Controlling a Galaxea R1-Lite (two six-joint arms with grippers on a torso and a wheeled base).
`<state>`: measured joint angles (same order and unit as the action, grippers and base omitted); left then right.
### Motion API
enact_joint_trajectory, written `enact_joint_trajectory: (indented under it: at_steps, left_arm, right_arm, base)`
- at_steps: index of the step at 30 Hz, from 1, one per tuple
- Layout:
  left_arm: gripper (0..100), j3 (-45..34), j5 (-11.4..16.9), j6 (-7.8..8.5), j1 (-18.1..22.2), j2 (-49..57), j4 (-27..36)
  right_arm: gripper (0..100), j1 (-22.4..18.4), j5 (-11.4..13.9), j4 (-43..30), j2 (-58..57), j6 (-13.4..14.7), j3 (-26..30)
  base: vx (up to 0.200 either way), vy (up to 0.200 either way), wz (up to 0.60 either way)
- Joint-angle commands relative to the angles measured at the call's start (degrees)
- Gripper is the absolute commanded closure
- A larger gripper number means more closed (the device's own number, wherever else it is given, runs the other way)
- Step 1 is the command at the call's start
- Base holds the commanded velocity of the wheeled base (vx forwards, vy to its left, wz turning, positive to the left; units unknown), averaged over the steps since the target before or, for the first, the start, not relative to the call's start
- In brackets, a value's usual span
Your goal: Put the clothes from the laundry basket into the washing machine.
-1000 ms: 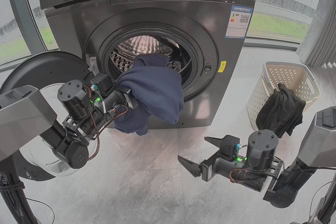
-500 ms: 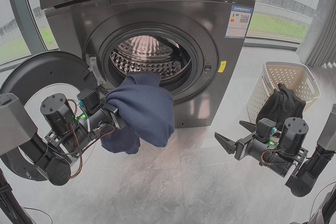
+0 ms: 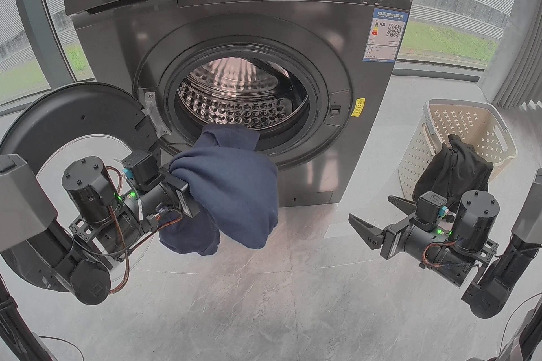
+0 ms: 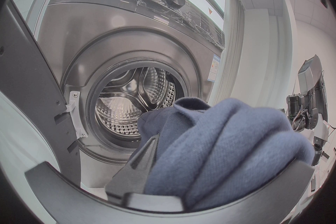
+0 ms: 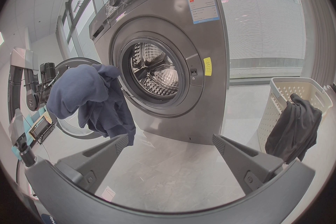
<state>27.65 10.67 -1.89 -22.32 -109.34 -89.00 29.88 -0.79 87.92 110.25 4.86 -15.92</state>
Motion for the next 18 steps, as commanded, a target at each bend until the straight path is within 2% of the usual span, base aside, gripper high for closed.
enact_joint_trajectory:
  at_steps: [1, 3, 12, 18]
  left_arm:
    - [100, -0.3, 0.1, -0.04, 0.0, -0.3, -0.2]
    - [100, -0.1, 0.1, -0.13, 0.3, -0.4, -0.1]
    - [100, -0.1, 0.2, 0.13, -0.4, -1.8, -0.3]
    - [100, -0.2, 0.2, 0.13, -0.5, -2.3, -0.3]
  right_arm:
    - [0, 0.0, 0.0, 0.1, 0.2, 0.2, 0.0]
    - [0, 0.1, 0.0, 0.1, 0.2, 0.4, 0.1]
    - [0, 0.5, 0.0, 0.1, 0.2, 0.4, 0.0]
    - [0, 0.5, 0.0, 0.1, 0.2, 0.4, 0.1]
  base:
    - [0.0, 0.0, 0.0]
    - [0.0, 0.0, 0.0]
    - [0.2, 0.0, 0.0]
    - [0.0, 0.0, 0.0]
